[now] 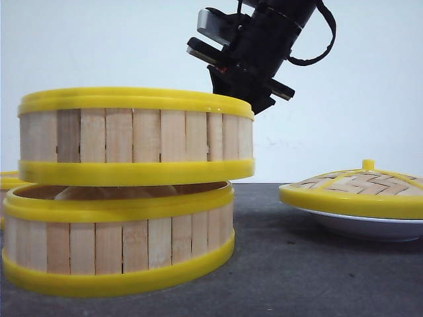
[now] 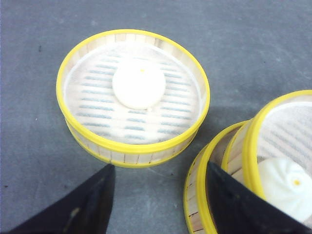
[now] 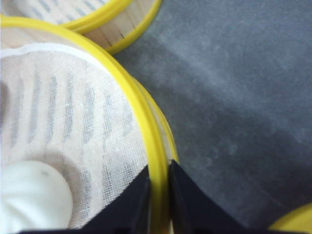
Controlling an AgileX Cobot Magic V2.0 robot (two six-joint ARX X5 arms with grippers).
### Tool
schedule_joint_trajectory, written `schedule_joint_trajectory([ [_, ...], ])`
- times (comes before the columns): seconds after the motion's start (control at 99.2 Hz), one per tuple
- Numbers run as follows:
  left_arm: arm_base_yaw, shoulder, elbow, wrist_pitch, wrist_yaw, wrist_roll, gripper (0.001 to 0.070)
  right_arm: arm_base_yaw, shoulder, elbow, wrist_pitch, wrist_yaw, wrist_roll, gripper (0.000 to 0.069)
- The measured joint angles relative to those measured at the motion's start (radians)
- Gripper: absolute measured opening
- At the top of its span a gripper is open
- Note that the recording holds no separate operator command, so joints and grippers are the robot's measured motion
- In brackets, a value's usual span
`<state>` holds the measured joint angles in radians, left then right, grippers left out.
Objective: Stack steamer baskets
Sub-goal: 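Lift the basket with the right gripper and lower it onto the nearest basket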
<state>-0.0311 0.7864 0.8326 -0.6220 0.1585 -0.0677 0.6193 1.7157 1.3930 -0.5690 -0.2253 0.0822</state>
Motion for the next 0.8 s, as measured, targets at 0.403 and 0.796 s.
schedule_joint_trajectory([
  [0.403, 0.0, 0.0, 0.0, 0.0, 0.0, 0.0, 0.0355, 0.027, 0.004, 0.0, 0.057, 0.012, 0.003, 0.0032],
  [0.796, 0.0, 0.0, 0.0, -0.002, 0.0, 0.0, 0.0355, 0.025, 0.064, 0.0, 0.079, 0.015, 0.012, 0.0032],
])
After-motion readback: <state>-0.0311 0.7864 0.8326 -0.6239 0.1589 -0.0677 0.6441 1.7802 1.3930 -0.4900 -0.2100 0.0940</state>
